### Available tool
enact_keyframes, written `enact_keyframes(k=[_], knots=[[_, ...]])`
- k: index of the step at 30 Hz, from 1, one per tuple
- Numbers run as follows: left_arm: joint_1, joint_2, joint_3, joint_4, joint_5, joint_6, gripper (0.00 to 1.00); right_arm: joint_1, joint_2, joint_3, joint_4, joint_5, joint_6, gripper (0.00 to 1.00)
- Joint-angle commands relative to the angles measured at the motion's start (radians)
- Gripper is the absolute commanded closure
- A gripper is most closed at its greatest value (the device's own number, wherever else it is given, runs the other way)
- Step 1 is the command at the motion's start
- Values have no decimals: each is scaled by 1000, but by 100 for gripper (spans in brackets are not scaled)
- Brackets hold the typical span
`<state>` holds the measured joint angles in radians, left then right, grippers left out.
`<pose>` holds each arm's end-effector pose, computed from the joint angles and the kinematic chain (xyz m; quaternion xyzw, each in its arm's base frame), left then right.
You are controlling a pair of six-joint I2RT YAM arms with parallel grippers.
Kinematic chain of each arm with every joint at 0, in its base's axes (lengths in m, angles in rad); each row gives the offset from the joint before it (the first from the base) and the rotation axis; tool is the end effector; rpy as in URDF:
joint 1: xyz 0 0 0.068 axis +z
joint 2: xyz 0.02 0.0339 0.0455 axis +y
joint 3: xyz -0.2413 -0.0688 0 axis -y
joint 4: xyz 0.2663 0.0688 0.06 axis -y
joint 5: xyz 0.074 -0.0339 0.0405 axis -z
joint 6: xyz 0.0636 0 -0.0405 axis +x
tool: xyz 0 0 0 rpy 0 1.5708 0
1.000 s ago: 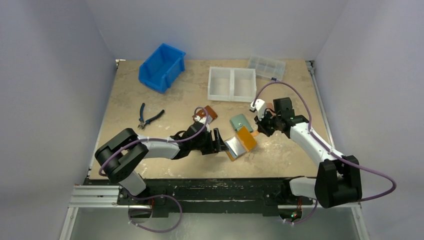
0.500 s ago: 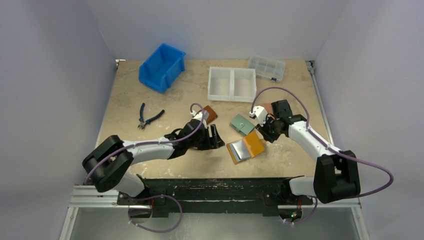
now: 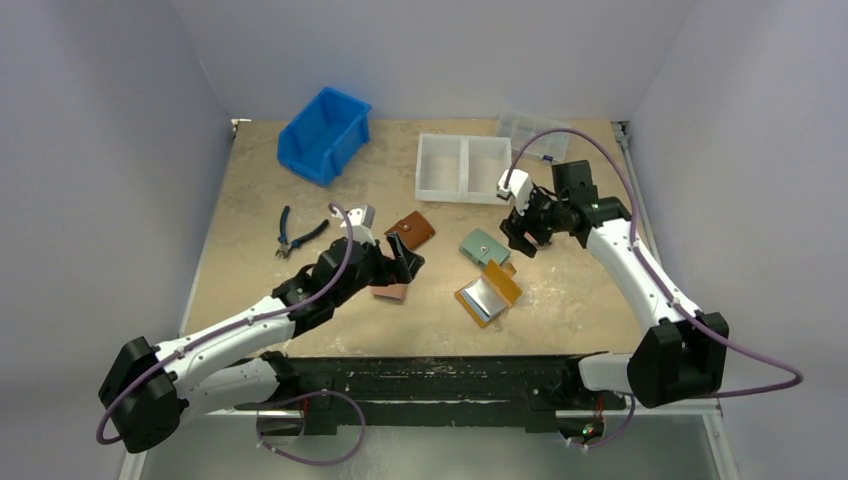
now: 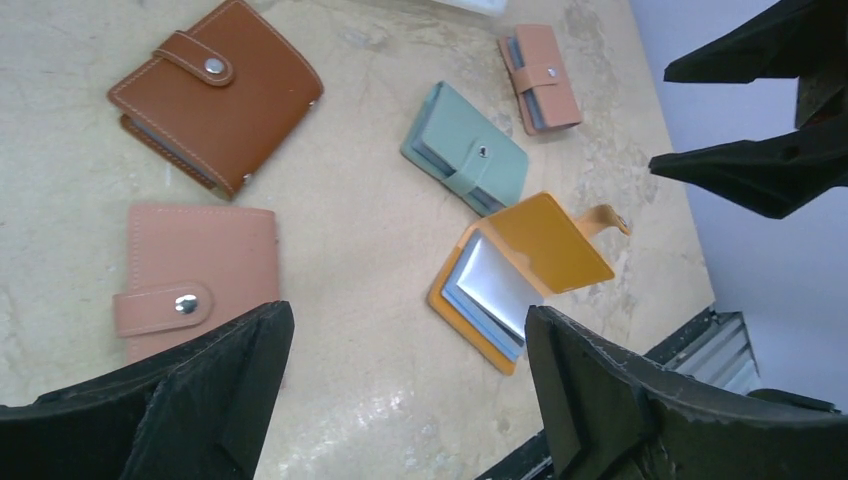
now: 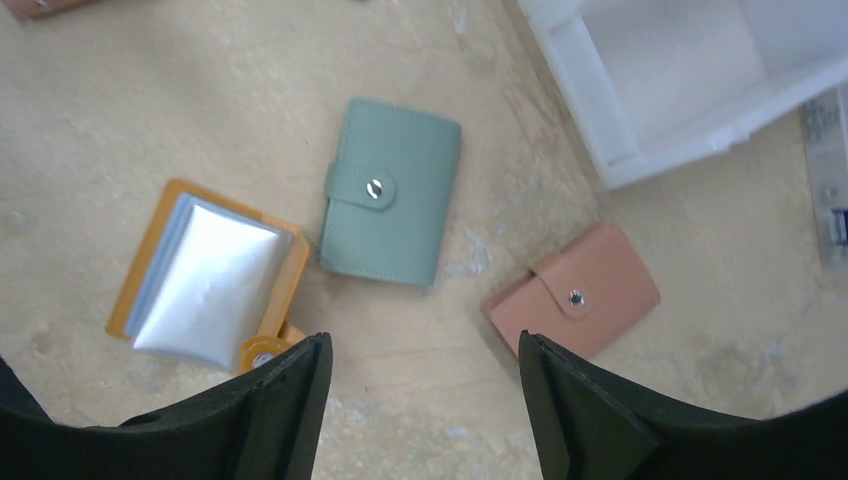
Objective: Take the credit cards out of the card holder
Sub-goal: Open the card holder at the center of the board.
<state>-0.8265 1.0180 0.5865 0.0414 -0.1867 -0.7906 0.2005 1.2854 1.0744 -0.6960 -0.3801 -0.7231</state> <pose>0.2028 -0.2028 0.2101 -0.0370 0.8279 -0.3474 0.4387 0.2962 0.0843 0.2431 -0.4688 0.8037 0.0899 0.3552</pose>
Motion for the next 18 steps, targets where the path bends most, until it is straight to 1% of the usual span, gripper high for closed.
enact_keyframes(k=[1,3,5,6,7,9,10,12,14,15,18], knots=[[19,-26,-20,-39,11,47,7,39,80,74,7,-108,22,24],[19,-27,-34,-22,40,42,8,42,126,105,53,-18,113,28],[20,-21,-58,19,79,32,9,40,145,119,71,33,138,33],[20,-13,-73,55,106,21,11,40,140,115,74,21,132,34],[20,-2,-95,103,142,9,16,40,128,107,61,-8,112,35],[19,43,-147,255,222,-37,24,44,99,88,5,-140,52,36],[19,82,-164,332,261,-65,29,54,84,79,-55,-210,2,37],[18,178,-168,439,328,-105,42,95,49,43,-92,-279,-68,36],[15,278,-148,517,391,-126,53,151,17,-21,-91,-299,-97,35],[11,326,-140,565,415,-137,57,166,12,-49,-80,-304,-100,35],[-16,478,-90,665,452,-159,64,183,25,-101,-6,-232,-36,36]])
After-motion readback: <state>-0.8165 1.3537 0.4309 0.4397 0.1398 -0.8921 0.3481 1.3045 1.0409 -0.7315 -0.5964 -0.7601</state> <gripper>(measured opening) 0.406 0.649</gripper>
